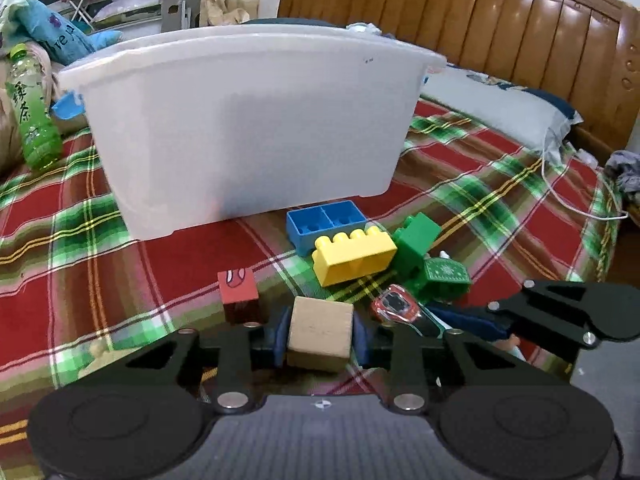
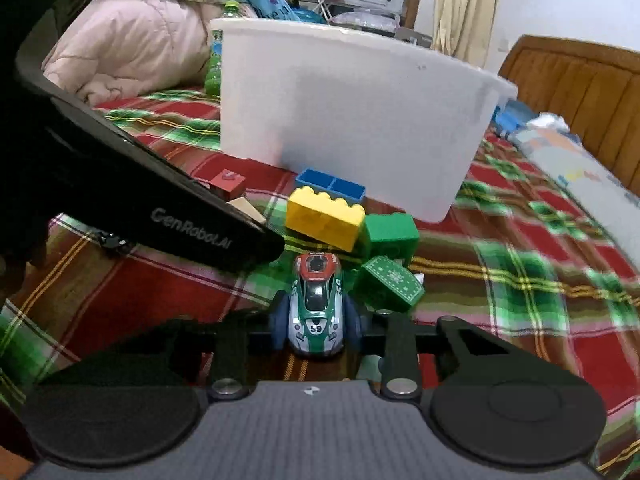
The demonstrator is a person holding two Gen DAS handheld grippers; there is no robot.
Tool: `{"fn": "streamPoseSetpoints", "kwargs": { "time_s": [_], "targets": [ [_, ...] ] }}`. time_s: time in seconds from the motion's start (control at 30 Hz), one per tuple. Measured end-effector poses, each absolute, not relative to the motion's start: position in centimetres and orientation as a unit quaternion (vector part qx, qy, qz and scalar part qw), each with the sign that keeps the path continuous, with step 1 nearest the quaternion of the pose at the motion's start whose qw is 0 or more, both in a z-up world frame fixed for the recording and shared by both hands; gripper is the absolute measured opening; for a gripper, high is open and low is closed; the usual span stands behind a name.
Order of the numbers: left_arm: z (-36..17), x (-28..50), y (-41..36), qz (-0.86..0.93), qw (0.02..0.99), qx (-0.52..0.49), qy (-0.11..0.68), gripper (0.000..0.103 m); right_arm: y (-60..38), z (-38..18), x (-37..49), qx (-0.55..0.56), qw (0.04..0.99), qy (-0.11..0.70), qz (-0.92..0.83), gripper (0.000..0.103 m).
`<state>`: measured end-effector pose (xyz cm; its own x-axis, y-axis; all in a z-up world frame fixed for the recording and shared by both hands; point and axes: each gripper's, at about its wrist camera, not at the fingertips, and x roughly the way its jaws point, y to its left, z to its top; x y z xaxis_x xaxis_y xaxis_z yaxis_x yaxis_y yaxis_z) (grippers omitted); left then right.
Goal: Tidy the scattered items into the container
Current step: 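Grasp the red-white car with the right gripper while the left gripper grasps a beige block, then carry the car and beige block over the bin and open both grippers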
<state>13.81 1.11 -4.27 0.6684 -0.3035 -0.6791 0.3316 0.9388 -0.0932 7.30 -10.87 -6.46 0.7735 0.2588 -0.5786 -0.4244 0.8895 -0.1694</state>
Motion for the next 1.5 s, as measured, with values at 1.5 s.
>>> {"fn": "streamPoseSetpoints", "kwargs": {
  "time_s": [1.5],
  "targets": [
    [7.9,23.7,5.3,-0.107,0.960,-0.016,0.257,0.066,-11.1,5.2,20.4,-0.132,0.963,0.178,0.154,0.059]
  ]
}}
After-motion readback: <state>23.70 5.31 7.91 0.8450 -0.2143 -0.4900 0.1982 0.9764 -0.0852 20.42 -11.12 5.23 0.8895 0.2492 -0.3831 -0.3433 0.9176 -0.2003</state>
